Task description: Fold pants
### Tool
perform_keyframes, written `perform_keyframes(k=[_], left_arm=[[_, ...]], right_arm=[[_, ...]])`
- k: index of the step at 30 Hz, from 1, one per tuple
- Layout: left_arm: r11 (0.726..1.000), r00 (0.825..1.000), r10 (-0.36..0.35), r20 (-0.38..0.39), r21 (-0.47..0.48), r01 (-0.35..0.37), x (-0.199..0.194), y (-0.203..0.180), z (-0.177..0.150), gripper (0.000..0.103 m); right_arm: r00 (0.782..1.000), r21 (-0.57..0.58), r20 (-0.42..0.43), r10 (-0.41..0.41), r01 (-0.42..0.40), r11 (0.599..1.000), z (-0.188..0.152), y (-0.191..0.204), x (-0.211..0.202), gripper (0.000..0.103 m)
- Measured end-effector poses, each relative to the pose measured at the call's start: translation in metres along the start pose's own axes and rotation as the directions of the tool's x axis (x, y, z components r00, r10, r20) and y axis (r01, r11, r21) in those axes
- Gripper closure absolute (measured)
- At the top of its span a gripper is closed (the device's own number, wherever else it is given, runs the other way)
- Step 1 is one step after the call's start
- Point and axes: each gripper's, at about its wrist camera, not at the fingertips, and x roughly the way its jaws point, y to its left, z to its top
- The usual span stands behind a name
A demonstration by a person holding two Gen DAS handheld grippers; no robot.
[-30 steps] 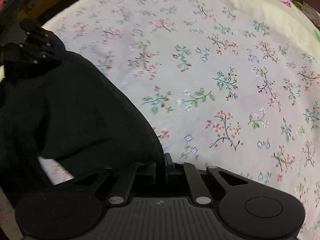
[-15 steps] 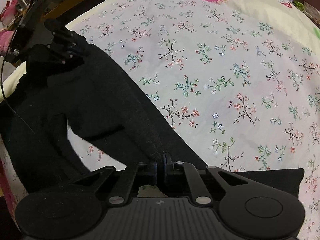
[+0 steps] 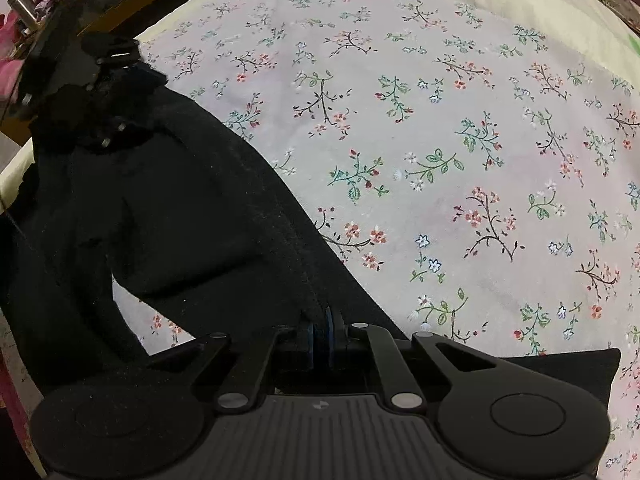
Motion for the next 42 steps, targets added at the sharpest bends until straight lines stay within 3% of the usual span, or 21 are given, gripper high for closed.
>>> perform_keyframes(k=[3, 6, 8, 11, 13, 19, 29, 36, 42], left_arm=[[0.999, 0.998, -0.026, -0.058, 0.03, 0.028, 0.009, 0.007, 0.004, 0.009], [0.999, 0.992, -0.049, -0.112, -0.026, 0.046, 0.02, 0.011, 0.011, 0.013], [0.998, 0.992, -0.061, -0.114, -0.017, 0.06, 0.013, 0.005, 0.014, 0.042], [0.998, 0.991, -0.052, -0.121, 0.013, 0.054, -0.006, -0.012, 0.004, 0.075], [0.998, 0.99, -0.05, -0.131, 0.03, 0.054, -0.016, -0.022, -0.008, 0.08], [0.999, 0.995, -0.016, -0.101, 0.04, 0.021, -0.046, -0.045, -0.013, 0.084], [0.997, 0.992, -0.081, -0.092, -0.016, 0.08, -0.1, -0.121, -0.066, 0.086], [0.988, 0.985, -0.144, -0.09, -0.059, 0.139, -0.102, -0.161, -0.095, 0.086], [0.987, 0.986, -0.144, -0.081, -0.087, 0.137, -0.103, -0.18, -0.114, 0.086]], right_arm=[[1.0, 0.004, -0.001, 0.003, -0.003, 1.0, -0.002, 0.0, 0.002, 0.103], [1.0, 0.018, 0.002, -0.004, 0.004, 1.0, 0.0, 0.0, 0.002, 0.103], [1.0, 0.017, 0.004, -0.007, 0.007, 1.0, 0.001, 0.0, -0.001, 0.103], [1.0, 0.004, 0.023, -0.016, 0.016, 1.0, -0.001, 0.002, -0.014, 0.103], [0.999, 0.005, 0.038, -0.021, 0.021, 1.0, -0.003, 0.003, -0.023, 0.103], [0.998, -0.037, 0.059, -0.032, 0.035, 0.999, -0.016, 0.019, -0.044, 0.103], [0.997, -0.058, 0.082, 0.0, 0.004, 0.998, -0.06, 0.045, -0.068, 0.103], [0.998, -0.034, 0.06, 0.022, -0.02, 0.999, -0.093, 0.058, -0.077, 0.103], [0.999, -0.02, 0.01, 0.047, -0.046, 0.999, -0.115, 0.07, -0.068, 0.103]])
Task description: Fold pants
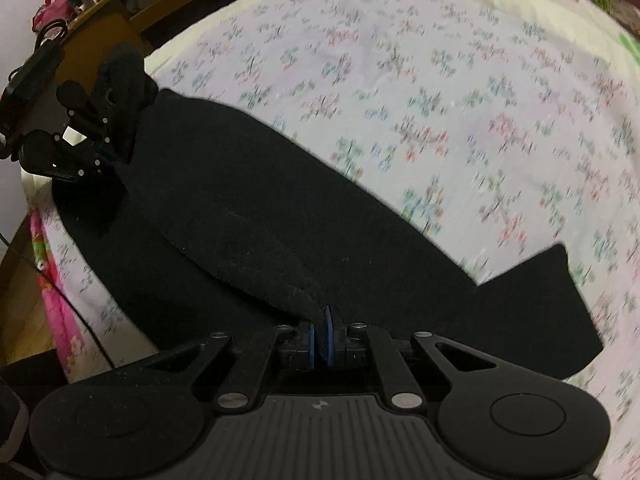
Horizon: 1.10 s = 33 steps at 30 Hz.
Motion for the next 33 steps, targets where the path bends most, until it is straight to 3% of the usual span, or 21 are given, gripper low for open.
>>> perform_keyframes(k=[14, 22, 28, 33], left_arm=[[0.998, 1.0, -0.011, 0.017, -0.056, 0.011, -0.014, -0.046, -0.04, 0.086], [0.995, 1.0, 0.004, 0.013, -0.096, -0.002, 0.001, -0.073, -0.068, 0.086], [0.983, 0.998, 0.018, 0.067, -0.186, -0.006, 0.018, -0.066, -0.078, 0.085], [0.953, 0.984, 0.025, 0.176, -0.302, 0.03, 0.003, -0.062, -0.096, 0.081]], right_arm=[[1.0, 0.036, -0.003, 0.006, -0.006, 0.999, -0.052, 0.03, -0.015, 0.103], [1.0, 0.064, -0.006, -0.017, 0.018, 0.998, -0.078, 0.031, 0.012, 0.103], [0.998, 0.086, 0.022, -0.051, 0.049, 0.995, -0.097, 0.035, 0.032, 0.103], [0.997, 0.113, 0.06, -0.054, 0.047, 0.992, -0.107, 0.033, 0.034, 0.103]])
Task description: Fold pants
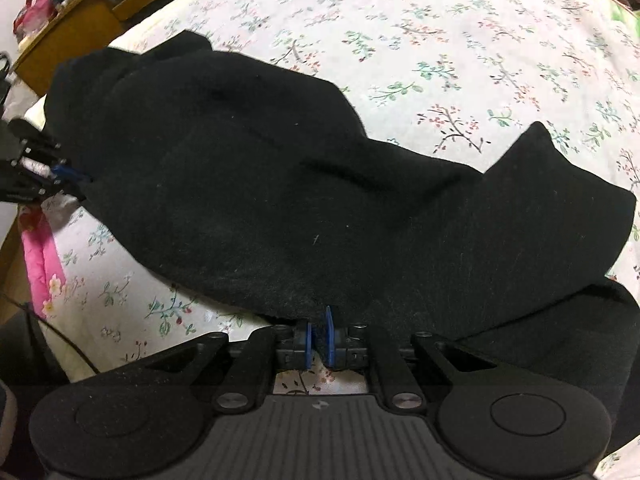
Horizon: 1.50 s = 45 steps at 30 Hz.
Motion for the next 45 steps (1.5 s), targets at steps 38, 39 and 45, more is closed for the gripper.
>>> perform_keyframes(k=[38, 39, 45], left_arm=[[0.971, 0.926, -0.237, 0.294, 0.113, 0.213, 0.012, -0.071, 0.023, 0.066], [0.97, 0.927, -0.237, 0.29, 0.123, 0.209, 0.014, -0.072, 0.024, 0.066], [0.958, 0.927, -0.265, 0.265, 0.182, 0.222, 0.021, -0.088, 0.033, 0.061]], right_arm=[[0.826, 0.485, 0.269, -0.495, 0.328, 0.811, 0.028, -0.06, -0.012, 0.05], [0.813, 0.47, 0.242, -0.53, 0.379, 0.797, 0.027, -0.062, -0.001, 0.053], [0.844, 0.614, 0.296, -0.447, 0.191, 0.766, -0.03, -0.099, -0.032, 0.103]])
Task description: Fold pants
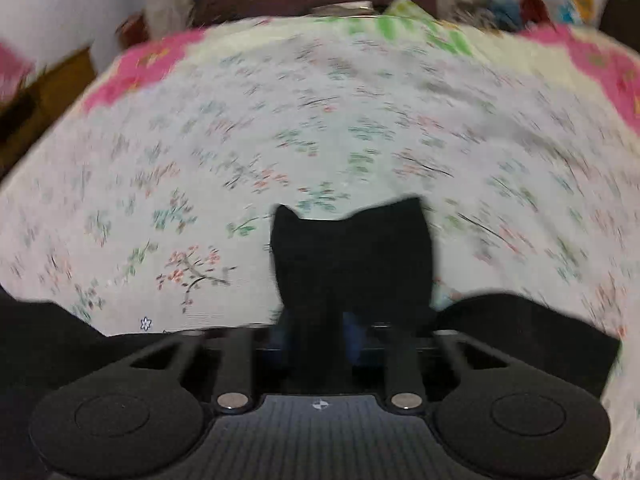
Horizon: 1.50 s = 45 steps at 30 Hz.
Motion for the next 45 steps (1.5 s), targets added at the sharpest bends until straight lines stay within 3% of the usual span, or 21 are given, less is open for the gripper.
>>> perform_keyframes(k=[4, 6, 7, 10, 14, 15, 17, 19, 23, 25, 29, 31, 32, 33, 35, 39, 41, 42, 43, 44, 45], left_arm=[[0.998, 0.999, -0.043, 0.021, 0.05, 0.042, 0.016, -0.021, 0.022, 0.061], [0.993, 0.996, -0.083, 0.035, 0.088, 0.08, 0.027, -0.034, 0.036, 0.06], [0.989, 0.994, -0.1, 0.043, 0.11, 0.095, 0.034, -0.042, 0.044, 0.06], [0.977, 0.987, -0.151, 0.052, 0.16, 0.141, 0.063, -0.064, 0.067, 0.06], [0.961, 0.976, -0.216, 0.042, 0.185, 0.205, 0.105, -0.089, 0.097, 0.06], [0.959, 0.975, -0.22, 0.038, 0.193, 0.209, 0.114, -0.095, 0.103, 0.06], [0.953, 0.974, -0.227, 0.019, 0.21, 0.218, 0.133, -0.109, 0.113, 0.06], [0.947, 0.973, -0.229, 0.0, 0.233, 0.223, 0.146, -0.12, 0.118, 0.06], [0.934, 0.972, -0.23, -0.044, 0.271, 0.233, 0.161, -0.135, 0.119, 0.06], [0.932, 0.972, -0.227, -0.063, 0.275, 0.235, 0.165, -0.139, 0.118, 0.059], [0.931, 0.972, -0.218, -0.091, 0.279, 0.235, 0.171, -0.142, 0.118, 0.056], [0.93, 0.971, -0.215, -0.102, 0.281, 0.236, 0.174, -0.143, 0.12, 0.055], [0.93, 0.972, -0.212, -0.103, 0.284, 0.233, 0.174, -0.144, 0.121, 0.055], [0.929, 0.972, -0.214, -0.102, 0.287, 0.235, 0.174, -0.144, 0.121, 0.055], [0.926, 0.969, -0.225, -0.1, 0.289, 0.245, 0.172, -0.145, 0.123, 0.055], [0.918, 0.966, -0.24, -0.096, 0.301, 0.258, 0.176, -0.15, 0.128, 0.055], [0.918, 0.965, -0.244, -0.095, 0.298, 0.261, 0.178, -0.153, 0.128, 0.054], [0.917, 0.964, -0.249, -0.096, 0.296, 0.267, 0.179, -0.154, 0.128, 0.054], [0.916, 0.963, -0.251, -0.097, 0.297, 0.269, 0.179, -0.155, 0.127, 0.054], [0.915, 0.963, -0.251, -0.098, 0.302, 0.269, 0.179, -0.156, 0.125, 0.054], [0.912, 0.963, -0.253, -0.097, 0.307, 0.271, 0.178, -0.156, 0.124, 0.054]], right_arm=[[0.997, 0.074, 0.061, 0.054, -0.059, 0.996, -0.007, -0.024, -0.038, 0.103], [0.99, 0.166, 0.092, 0.111, -0.125, 0.978, -0.014, -0.046, -0.051, 0.103], [0.99, 0.183, 0.06, 0.124, -0.133, 0.974, -0.015, -0.051, -0.048, 0.098], [0.993, 0.201, 0.043, 0.11, -0.117, 0.973, -0.027, -0.069, -0.052, 0.103], [0.994, 0.273, 0.058, 0.091, -0.103, 0.956, -0.043, -0.103, -0.069, 0.101], [0.992, 0.295, 0.078, 0.096, -0.115, 0.949, -0.045, -0.109, -0.075, 0.095], [0.985, 0.369, 0.132, 0.109, -0.151, 0.917, -0.049, -0.125, -0.088, 0.065], [0.981, 0.446, 0.169, 0.092, -0.16, 0.88, -0.058, -0.145, -0.097, 0.057], [0.984, 0.535, 0.165, 0.064, -0.144, 0.833, -0.073, -0.173, -0.091, 0.06], [0.983, 0.546, 0.157, 0.093, -0.165, 0.822, -0.076, -0.178, -0.075, 0.061], [0.984, 0.537, 0.1, 0.149, -0.179, 0.824, -0.071, -0.175, -0.042, 0.06], [0.987, 0.528, 0.087, 0.136, -0.161, 0.834, -0.069, -0.17, -0.029, 0.061], [0.986, 0.525, 0.093, 0.141, -0.169, 0.834, -0.067, -0.17, -0.028, 0.078], [0.983, 0.527, 0.1, 0.155, -0.184, 0.83, -0.066, -0.172, -0.032, 0.101], [0.972, 0.525, 0.133, 0.191, -0.233, 0.819, -0.063, -0.175, -0.044, 0.102], [0.968, 0.391, 0.191, 0.161, -0.226, 0.892, -0.041, -0.168, -0.082, 0.103], [0.97, 0.375, 0.202, 0.133, -0.202, 0.905, -0.031, -0.178, -0.092, 0.103], [0.981, 0.362, 0.184, 0.063, -0.127, 0.924, -0.026, -0.183, -0.089, 0.103], [0.993, 0.304, 0.113, -0.042, 0.006, 0.953, -0.02, -0.183, -0.08, 0.099], [0.989, 0.291, 0.051, -0.142, 0.121, 0.949, -0.021, -0.186, -0.075, 0.094], [0.984, 0.316, 0.034, -0.173, 0.153, 0.936, -0.025, -0.189, -0.076, 0.094]])
